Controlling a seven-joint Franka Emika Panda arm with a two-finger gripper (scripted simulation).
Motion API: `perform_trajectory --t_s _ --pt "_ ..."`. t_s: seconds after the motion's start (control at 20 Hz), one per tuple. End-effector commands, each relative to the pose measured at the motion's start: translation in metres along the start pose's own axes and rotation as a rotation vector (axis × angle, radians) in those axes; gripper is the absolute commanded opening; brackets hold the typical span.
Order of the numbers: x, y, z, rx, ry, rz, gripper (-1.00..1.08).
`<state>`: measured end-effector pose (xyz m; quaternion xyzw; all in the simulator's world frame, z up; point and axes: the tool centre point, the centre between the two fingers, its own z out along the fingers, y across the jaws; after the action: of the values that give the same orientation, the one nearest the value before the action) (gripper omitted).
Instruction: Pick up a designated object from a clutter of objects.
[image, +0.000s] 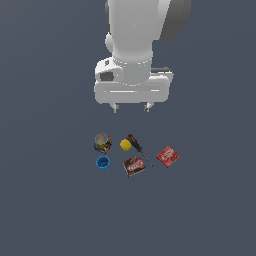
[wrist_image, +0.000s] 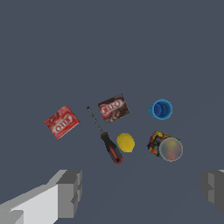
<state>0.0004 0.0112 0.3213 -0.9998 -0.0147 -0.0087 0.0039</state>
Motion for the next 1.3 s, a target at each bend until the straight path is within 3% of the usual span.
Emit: perform_trajectory --t_s 0.0,0.4,0.8,1.25 --pt "0.0 0.0 0.0 0.0 0.0 0.0 1.0" --pt "-0.001 0.018 0.009 0.024 -0.009 0.041 1.0" --pt "0.0 0.021 0.012 0.025 -0.01 0.047 1.0" --pt "-0.001 0.043 0.052 0.027 -0.011 0.105 1.0"
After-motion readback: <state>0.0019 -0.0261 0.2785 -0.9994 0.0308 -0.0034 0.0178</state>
